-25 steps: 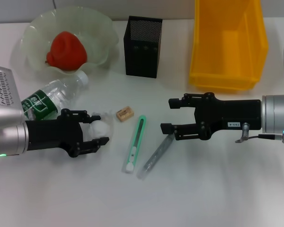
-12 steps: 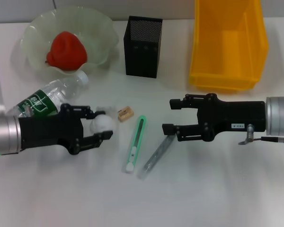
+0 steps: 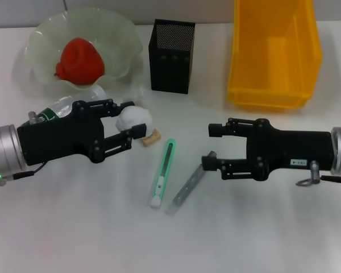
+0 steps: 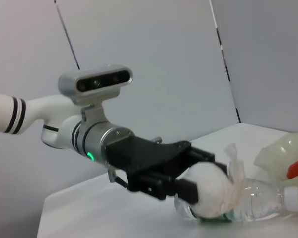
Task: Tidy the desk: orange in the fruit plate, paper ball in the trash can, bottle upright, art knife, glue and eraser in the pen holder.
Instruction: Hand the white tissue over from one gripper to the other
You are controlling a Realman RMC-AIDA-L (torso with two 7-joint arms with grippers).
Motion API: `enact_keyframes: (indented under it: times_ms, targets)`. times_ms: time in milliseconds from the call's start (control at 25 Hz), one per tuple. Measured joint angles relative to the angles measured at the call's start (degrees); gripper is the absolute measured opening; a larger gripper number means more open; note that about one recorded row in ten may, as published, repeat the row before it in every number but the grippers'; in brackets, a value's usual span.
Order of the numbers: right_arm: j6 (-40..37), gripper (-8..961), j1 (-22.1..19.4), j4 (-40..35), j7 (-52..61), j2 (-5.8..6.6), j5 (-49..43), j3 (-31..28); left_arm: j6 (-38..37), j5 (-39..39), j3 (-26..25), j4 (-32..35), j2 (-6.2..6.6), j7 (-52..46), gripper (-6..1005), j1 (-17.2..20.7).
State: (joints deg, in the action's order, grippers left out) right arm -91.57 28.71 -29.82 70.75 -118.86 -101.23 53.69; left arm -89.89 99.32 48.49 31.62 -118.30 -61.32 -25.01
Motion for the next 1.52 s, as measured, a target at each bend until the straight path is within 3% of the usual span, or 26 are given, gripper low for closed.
enact_keyframes:
  times_ms: [240,800,1200,1520]
  targets:
    - [0.12,785,-2.31,0.71,-9.75,-0.34,1.06,-0.12,-0.42,-1.6,0.06,-2.82,-0.07,-2.35,494,-1.19]
    - [0.34,784,-4.63,7.34,-48.59,-0.53,8.85,-0.88,-1.45,-1.25,0.86,-5.27,0.15,-12.0,494,-5.06]
    - [2.06,784,-2.98,14.64,-70.91,-0.74,13.69,-0.98,-1.6,-1.18,1.55,-5.48,0.26,-17.3,503,-5.53]
    - [1.85,784,-0.51,18.82,-79.53,-0.81,15.24,-1.6,-1.6,-1.14,2.11,-5.64,-0.01,-18.98,511,-5.85]
